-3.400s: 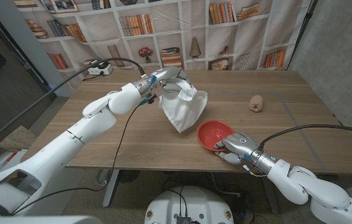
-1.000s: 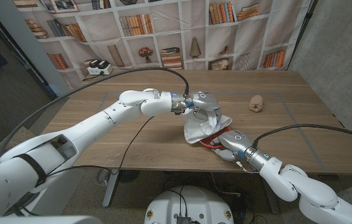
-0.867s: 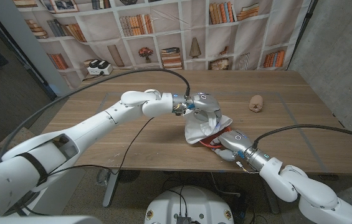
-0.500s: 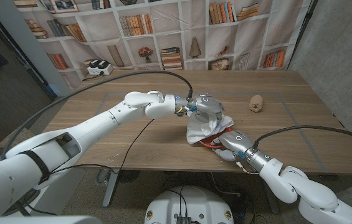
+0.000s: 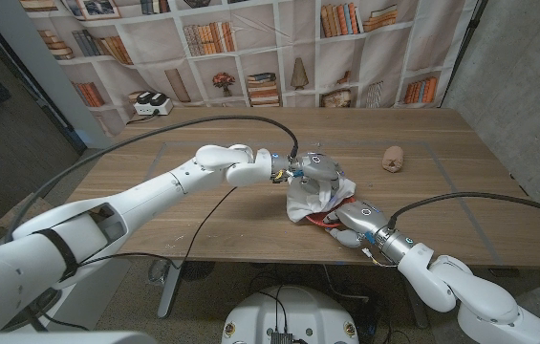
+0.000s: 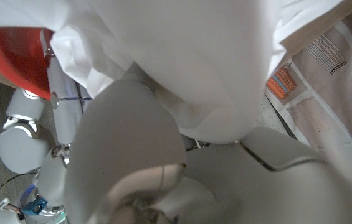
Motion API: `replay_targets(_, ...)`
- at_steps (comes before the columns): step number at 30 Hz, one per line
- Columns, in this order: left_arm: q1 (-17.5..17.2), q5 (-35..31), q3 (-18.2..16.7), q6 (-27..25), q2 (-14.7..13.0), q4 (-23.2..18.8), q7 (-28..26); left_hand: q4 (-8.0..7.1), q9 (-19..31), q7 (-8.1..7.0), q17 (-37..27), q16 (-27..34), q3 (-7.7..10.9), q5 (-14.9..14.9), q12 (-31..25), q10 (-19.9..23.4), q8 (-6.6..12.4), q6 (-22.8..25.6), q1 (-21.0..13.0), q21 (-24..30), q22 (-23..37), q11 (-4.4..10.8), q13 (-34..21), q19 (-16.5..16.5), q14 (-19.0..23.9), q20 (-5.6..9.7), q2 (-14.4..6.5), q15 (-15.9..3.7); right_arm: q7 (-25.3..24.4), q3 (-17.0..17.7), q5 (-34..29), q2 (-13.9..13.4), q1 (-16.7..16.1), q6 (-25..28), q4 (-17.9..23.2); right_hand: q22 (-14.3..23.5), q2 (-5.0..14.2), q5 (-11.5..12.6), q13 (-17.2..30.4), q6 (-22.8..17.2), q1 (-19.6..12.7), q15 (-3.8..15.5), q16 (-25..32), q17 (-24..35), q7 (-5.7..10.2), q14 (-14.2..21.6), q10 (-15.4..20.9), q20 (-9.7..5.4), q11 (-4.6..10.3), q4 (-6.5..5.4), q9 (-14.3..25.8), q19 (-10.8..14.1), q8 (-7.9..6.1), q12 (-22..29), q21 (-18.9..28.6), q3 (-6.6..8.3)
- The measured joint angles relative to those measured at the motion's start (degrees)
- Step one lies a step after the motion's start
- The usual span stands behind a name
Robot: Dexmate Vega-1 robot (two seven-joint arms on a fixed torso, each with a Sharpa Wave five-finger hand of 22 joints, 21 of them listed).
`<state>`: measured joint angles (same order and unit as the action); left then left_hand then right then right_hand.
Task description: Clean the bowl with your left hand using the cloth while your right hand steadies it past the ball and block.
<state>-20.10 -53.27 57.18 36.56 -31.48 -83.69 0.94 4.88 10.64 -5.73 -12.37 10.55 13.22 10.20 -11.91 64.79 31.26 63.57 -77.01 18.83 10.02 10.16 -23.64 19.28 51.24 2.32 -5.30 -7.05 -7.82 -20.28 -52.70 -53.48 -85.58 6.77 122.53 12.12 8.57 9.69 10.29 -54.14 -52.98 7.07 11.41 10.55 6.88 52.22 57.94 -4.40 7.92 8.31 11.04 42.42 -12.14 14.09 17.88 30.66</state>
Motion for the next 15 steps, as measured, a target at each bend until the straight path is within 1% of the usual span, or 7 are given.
replay_targets(2, 0.14, 0.25, 0.58, -0.28, 0.35, 0.83, 0.35, -0.18, 0.00, -0.31, 0.14, 0.00, 0.18, 0.09, 0.01, 0.28, 0.00, 0.31, 0.12, -0.30, 0.00, 0.28, 0.28, -0.09, -0.22, -0.09, 0.12, 0.21, 0.06, -0.06, 0.08, 0.00, 0.07, 0.00, -0.02, 0.00, 0.00, 0.00, 0.00, 0.00, 0.00, 0.00, 0.00, 0.00, 0.00, 0.00, 0.00, 0.00, 0.00, 0.00, 0.00, 0.00, 0.01, -0.03, 0.00, 0.00)
replay_targets(6, 0.39, 0.63, 1.36, -0.57, 0.82, 1.97, 0.75, -0.24, 0.00, -0.31, 0.14, 0.00, 0.25, 0.21, 0.40, 0.49, -0.01, 0.31, 0.22, -0.44, 0.00, 0.49, 0.53, -0.09, -0.30, -0.09, 0.22, 0.30, 0.11, -0.12, 0.20, 0.00, 0.17, -0.08, -0.09, 0.00, -0.01, -0.12, 0.00, 0.00, -0.01, 0.00, 0.00, 0.00, 0.00, 0.00, 0.00, 0.00, 0.00, 0.00, 0.01, 0.00, 0.07, -0.20, 0.00, 0.00)
replay_targets(10, 0.67, 1.03, 2.24, -0.91, 1.41, 3.23, 1.11, -0.24, 0.00, -0.32, 0.14, 0.00, 0.24, 0.22, 0.41, 0.83, -0.01, 0.32, 0.23, -0.69, -0.01, 0.24, 0.85, -0.09, -0.30, -0.09, 0.23, 0.30, 0.14, -0.20, 0.35, 0.00, 0.31, -0.24, -0.19, 0.01, -0.01, 0.07, 0.00, 0.00, -0.01, 0.00, 0.00, -0.01, 0.00, 0.00, 0.00, 0.00, 0.00, 0.00, 0.02, 0.00, 0.17, -0.21, 0.00, 0.00)
replay_targets(12, 0.87, 1.16, 2.82, -1.10, 1.81, 4.09, 1.16, -0.24, -0.22, -0.53, 0.14, 0.00, 0.24, 0.22, 0.45, 0.90, -0.01, 0.52, 0.55, -0.89, -0.02, 0.29, 1.03, -0.09, -0.30, -0.09, 0.53, 0.30, 0.15, -0.26, 0.42, 0.00, 0.38, -0.32, -0.26, 0.01, -0.01, 0.07, -0.01, 0.00, -0.01, 0.00, 0.00, -0.01, 0.00, 0.00, 0.00, 0.00, 0.00, 0.00, 0.03, 0.01, 0.22, -0.21, 0.00, 0.00)
replay_targets(15, 1.21, 1.29, 3.53, -1.24, 2.29, 5.05, 1.16, -0.47, -0.27, -0.72, 0.14, 0.32, 0.48, 0.22, 0.46, 1.00, -0.01, 0.72, 0.76, -0.89, -0.03, 0.40, 1.36, -0.10, -0.30, -0.09, 0.29, 0.29, 0.16, -0.35, 0.55, 0.00, 0.50, -0.47, -0.39, 0.01, -0.01, 0.07, 0.11, 0.00, -0.01, 0.00, 0.00, -0.01, 0.00, 0.00, 0.00, 0.00, 0.00, 0.00, 0.04, 0.01, 0.28, -0.21, 0.00, 0.00)
